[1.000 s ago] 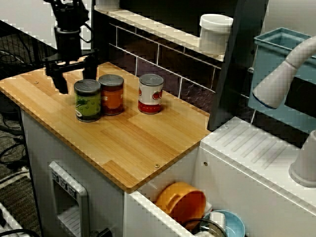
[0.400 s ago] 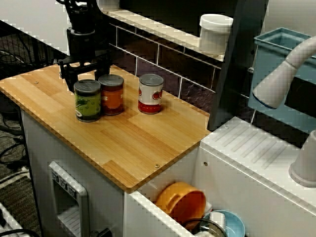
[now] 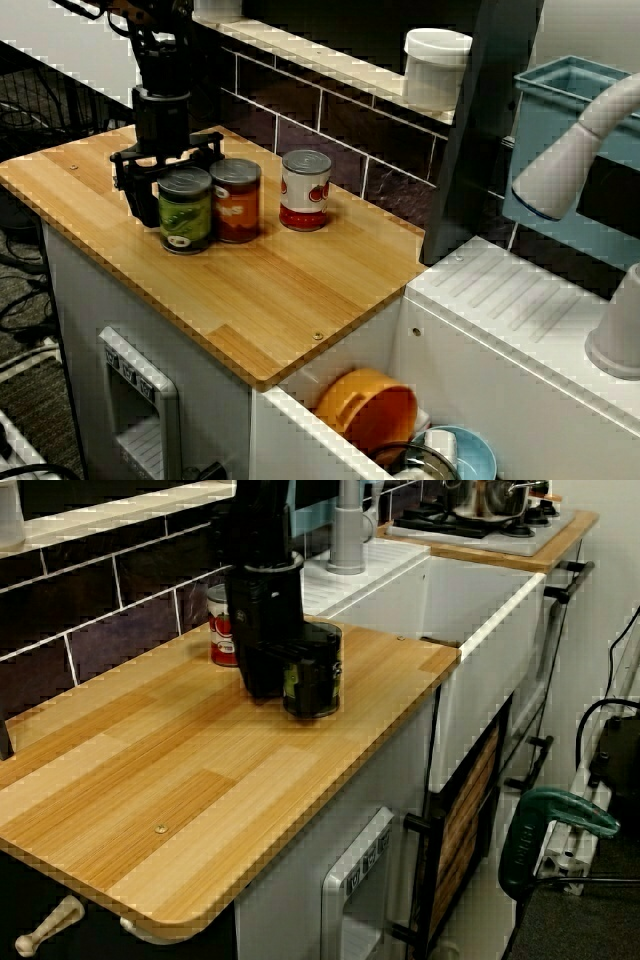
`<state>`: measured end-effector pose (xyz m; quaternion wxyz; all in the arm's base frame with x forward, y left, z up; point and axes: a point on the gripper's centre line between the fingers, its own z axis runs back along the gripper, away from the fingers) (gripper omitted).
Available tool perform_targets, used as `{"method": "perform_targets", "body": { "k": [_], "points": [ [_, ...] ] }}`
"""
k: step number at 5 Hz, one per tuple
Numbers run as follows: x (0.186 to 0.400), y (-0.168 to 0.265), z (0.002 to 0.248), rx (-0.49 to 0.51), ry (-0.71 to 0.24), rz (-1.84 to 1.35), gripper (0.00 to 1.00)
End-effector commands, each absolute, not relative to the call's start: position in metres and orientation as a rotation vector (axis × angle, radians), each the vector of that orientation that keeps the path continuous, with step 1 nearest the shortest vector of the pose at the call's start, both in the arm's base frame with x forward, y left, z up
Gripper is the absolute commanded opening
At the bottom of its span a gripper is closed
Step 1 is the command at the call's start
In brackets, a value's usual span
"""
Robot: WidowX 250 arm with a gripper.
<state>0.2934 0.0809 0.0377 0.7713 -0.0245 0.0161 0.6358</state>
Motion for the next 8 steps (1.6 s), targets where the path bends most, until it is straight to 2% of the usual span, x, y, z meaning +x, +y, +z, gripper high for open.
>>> {"method": "perform_targets", "body": {
  "k": [1, 3, 5, 7, 8],
  "points": [
    [0.277, 0.062, 0.055, -0.072, -0.013, 1.368, 1.00],
    [0.260, 0.052, 0.053, -0.077, 0.045, 1.361, 1.00],
    [0.264, 0.072, 0.038, -0.062, 0.105, 1.406, 1.00],
    [0.266, 0.085, 0.035, -0.042, 0.101, 1.425, 1.00],
    [0.267, 0.096, 0.036, -0.019, 0.068, 1.224, 1.00]
  ]
}}
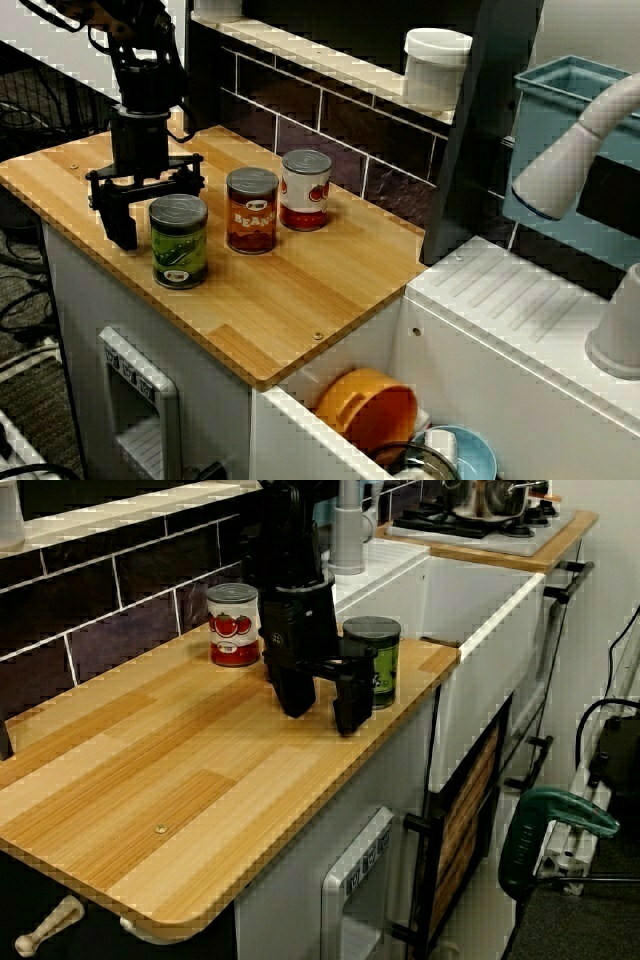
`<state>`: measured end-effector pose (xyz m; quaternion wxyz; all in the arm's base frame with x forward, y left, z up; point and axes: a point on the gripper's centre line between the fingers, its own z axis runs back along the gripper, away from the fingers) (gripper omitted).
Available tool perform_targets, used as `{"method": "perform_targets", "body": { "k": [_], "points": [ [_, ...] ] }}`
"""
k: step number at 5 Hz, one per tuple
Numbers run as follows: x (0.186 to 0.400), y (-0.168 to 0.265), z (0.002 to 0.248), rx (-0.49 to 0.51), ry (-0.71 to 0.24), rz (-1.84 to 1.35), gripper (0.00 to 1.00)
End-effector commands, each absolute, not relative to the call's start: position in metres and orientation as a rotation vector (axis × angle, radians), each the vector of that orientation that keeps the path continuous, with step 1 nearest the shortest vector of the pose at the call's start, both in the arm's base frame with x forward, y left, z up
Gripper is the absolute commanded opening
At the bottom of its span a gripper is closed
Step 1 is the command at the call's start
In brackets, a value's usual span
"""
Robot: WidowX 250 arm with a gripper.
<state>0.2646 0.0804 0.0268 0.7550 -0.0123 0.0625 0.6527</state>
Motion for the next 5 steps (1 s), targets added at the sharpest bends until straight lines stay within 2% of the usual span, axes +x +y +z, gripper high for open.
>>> {"method": "perform_targets", "body": {
  "k": [1, 3, 5],
  "points": [
    [0.263, 0.098, 0.042, -0.038, -0.023, 1.150, 1.00],
    [0.265, 0.108, 0.058, -0.082, -0.063, 0.910, 1.00],
    [0.280, 0.117, 0.075, -0.074, -0.133, 0.418, 1.00]
  ]
}}
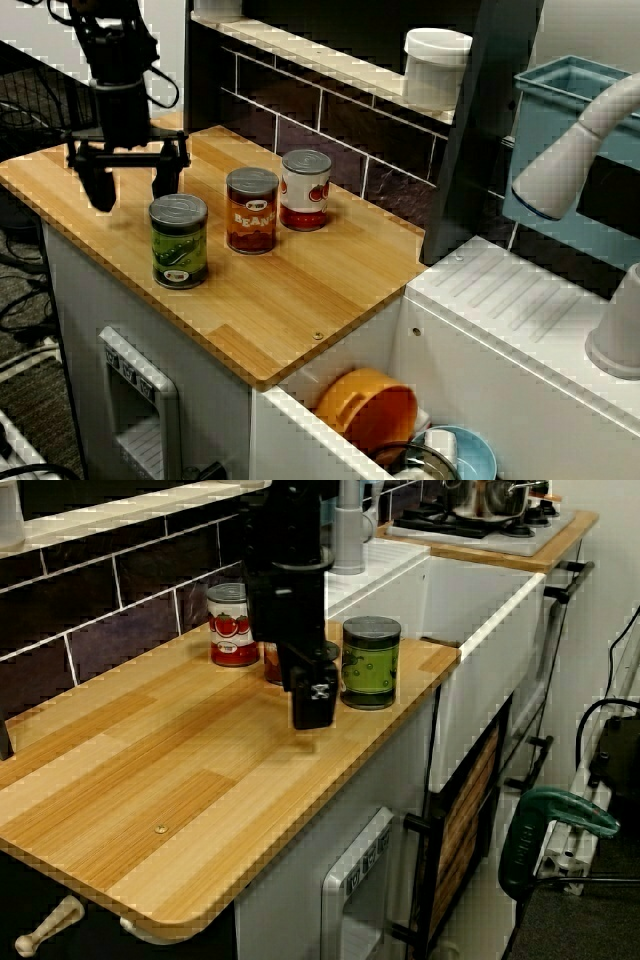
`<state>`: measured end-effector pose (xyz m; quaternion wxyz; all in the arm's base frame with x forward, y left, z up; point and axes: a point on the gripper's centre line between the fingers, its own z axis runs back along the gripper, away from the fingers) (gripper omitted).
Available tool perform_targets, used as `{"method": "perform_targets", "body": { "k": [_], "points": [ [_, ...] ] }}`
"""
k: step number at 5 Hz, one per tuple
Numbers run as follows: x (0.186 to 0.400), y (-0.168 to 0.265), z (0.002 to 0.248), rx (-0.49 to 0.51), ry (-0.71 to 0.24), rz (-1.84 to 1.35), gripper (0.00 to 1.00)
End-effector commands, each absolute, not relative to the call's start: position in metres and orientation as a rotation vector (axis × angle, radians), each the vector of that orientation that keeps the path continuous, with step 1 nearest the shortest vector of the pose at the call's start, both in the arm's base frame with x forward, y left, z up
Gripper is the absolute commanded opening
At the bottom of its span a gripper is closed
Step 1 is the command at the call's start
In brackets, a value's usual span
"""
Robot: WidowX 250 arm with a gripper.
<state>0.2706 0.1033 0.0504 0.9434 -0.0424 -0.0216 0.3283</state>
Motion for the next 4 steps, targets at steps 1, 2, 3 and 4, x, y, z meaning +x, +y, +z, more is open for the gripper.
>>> {"method": "perform_targets", "body": {
  "k": [1, 2, 3, 4],
  "points": [
    [0.273, 0.125, 0.086, -0.098, -0.141, 0.310, 1.00],
    [0.262, 0.130, 0.091, -0.114, -0.177, 0.164, 1.00],
    [0.249, 0.123, 0.091, -0.116, -0.177, -0.020, 1.00],
    [0.235, 0.112, 0.090, -0.088, -0.189, -0.102, 1.00]
  ]
}}
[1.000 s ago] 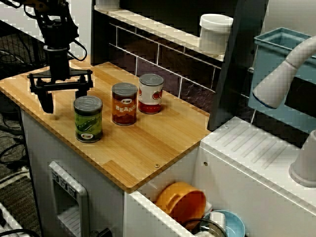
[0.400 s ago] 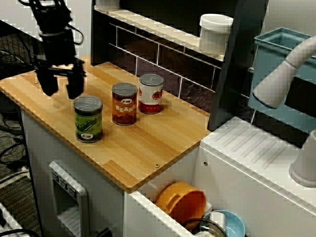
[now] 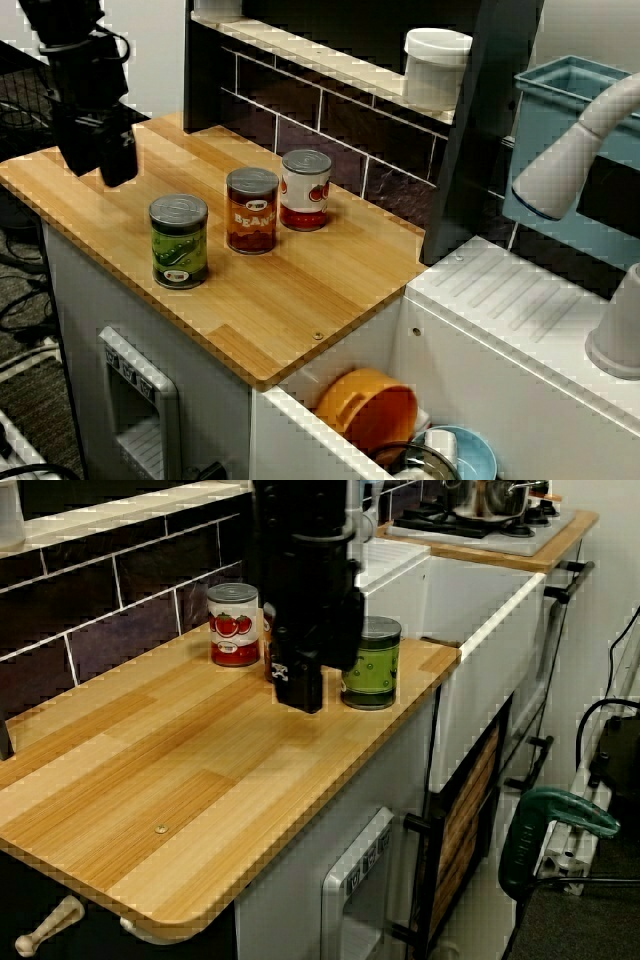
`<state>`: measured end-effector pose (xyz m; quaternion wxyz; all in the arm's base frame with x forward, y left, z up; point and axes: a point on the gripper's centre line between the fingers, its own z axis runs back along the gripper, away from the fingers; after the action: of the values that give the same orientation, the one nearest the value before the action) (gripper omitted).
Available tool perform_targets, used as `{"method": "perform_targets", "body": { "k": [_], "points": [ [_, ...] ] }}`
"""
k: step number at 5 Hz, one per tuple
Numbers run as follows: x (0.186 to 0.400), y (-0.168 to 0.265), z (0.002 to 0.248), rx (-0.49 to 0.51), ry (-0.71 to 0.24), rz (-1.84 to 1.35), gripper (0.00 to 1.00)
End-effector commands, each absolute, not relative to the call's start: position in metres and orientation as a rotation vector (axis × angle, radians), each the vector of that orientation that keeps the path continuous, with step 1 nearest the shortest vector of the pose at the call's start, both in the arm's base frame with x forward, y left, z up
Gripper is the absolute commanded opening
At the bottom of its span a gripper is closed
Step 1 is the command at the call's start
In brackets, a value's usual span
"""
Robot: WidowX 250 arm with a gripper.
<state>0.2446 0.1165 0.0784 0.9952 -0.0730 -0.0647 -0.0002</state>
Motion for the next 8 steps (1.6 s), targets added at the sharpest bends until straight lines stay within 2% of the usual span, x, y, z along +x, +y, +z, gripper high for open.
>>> {"method": "perform_targets", "body": {
  "k": [1, 3, 4, 5, 8],
  "points": [
    [0.217, 0.093, 0.079, -0.092, -0.176, -0.161, 1.00],
    [0.192, 0.046, 0.060, -0.055, -0.178, -0.158, 1.00],
    [0.186, 0.032, 0.050, -0.045, -0.174, -0.065, 1.00],
    [0.189, 0.019, 0.041, -0.031, -0.165, 0.026, 1.00],
    [0.229, 0.013, 0.035, -0.001, -0.171, -0.004, 1.00]
  ]
}}
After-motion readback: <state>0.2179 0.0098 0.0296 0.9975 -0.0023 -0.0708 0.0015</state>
